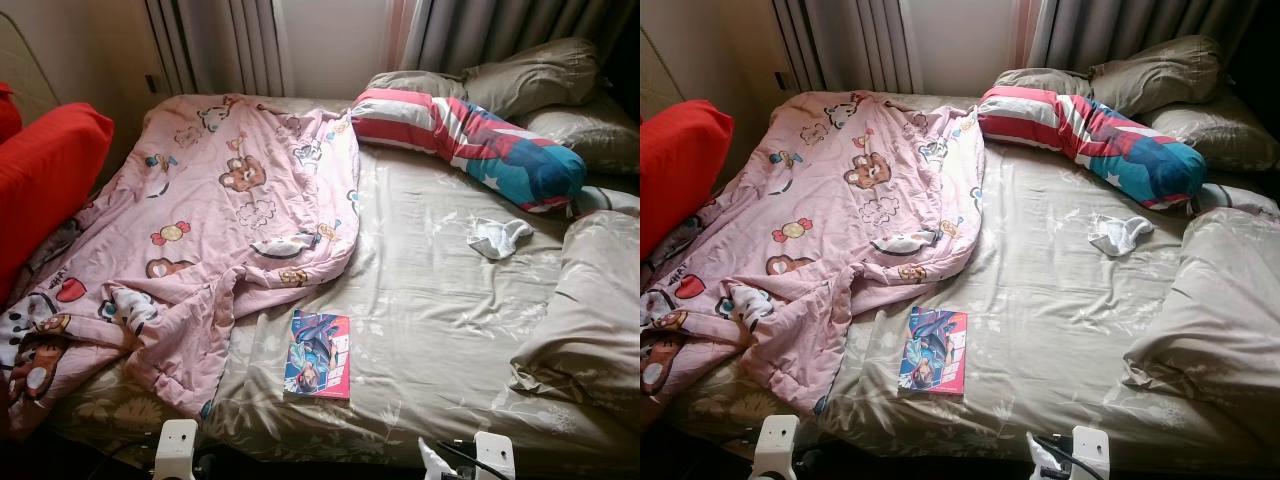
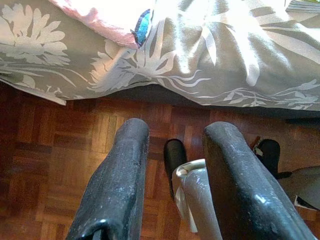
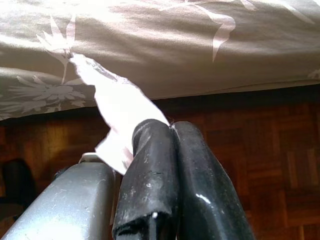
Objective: Clean up the room
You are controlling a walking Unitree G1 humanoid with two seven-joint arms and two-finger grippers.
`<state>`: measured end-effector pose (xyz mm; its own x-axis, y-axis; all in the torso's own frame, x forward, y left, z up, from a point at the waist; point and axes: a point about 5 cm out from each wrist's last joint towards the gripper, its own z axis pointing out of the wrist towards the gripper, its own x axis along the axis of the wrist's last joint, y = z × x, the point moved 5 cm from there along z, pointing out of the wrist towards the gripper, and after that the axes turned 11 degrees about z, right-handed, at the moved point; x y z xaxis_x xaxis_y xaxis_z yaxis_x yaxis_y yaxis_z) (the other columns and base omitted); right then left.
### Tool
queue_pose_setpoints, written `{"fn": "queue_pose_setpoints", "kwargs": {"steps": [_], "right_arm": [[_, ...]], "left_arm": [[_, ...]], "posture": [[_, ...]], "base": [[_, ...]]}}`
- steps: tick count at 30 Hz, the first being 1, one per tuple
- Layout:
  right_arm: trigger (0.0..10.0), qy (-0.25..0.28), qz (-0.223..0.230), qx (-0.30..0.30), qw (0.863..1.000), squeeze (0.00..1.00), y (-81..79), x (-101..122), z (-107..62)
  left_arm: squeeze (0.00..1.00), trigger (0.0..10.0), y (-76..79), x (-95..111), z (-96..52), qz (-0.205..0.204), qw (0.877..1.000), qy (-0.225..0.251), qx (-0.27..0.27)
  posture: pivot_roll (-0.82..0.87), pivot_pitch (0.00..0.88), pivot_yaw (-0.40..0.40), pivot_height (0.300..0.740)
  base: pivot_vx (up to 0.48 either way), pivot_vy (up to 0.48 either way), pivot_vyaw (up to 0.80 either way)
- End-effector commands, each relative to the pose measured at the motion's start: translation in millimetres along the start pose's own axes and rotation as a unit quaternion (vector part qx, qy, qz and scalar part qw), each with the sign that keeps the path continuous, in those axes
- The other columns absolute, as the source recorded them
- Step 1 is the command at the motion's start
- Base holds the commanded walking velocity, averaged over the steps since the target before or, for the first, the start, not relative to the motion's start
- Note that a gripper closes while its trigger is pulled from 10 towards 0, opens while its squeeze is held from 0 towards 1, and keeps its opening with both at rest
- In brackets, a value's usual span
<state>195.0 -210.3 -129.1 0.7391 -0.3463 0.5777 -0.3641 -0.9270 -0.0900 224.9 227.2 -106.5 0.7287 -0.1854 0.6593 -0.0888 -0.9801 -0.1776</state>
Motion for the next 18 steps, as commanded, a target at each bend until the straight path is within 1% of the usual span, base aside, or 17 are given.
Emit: {"fn": "queue_pose_setpoints", "kwargs": {"steps": [1, 3, 10, 18], "right_arm": [[10.0, -0.015, -0.003, -0.002, 1.000, 0.00, 0.7, -8.2, -1.0], [10.0, -0.016, -0.013, 0.000, 1.000, 0.00, 0.3, -8.5, -1.0], [10.0, -0.017, -0.010, 0.000, 1.000, 0.00, 0.0, -9.4, -1.1], [10.0, -0.020, -0.014, 0.002, 1.000, 0.00, -0.9, -10.2, -1.1]], "left_arm": [[0.00, 10.0, 2.8, -10.0, -2.2, 0.005, 1.000, -0.014, -0.005], [0.00, 10.0, 2.9, -9.2, -2.0, 0.004, 1.000, -0.013, -0.005], [0.00, 10.0, 3.0, -7.5, -1.5, 0.004, 1.000, -0.010, -0.006], [0.00, 10.0, 4.1, -8.3, -1.8, 0.001, 1.000, -0.010, -0.007]], "posture": [[0.01, 0.144, -0.041, 0.728], [0.01, 0.146, -0.041, 0.728], [0.01, 0.148, -0.040, 0.728], [0.01, 0.153, -0.040, 0.728]], "base": [[0.000, 0.000, 0.00], [0.000, 0.000, 0.00], [0.000, 0.000, 0.00], [-0.298, 0.000, 0.00]]}}
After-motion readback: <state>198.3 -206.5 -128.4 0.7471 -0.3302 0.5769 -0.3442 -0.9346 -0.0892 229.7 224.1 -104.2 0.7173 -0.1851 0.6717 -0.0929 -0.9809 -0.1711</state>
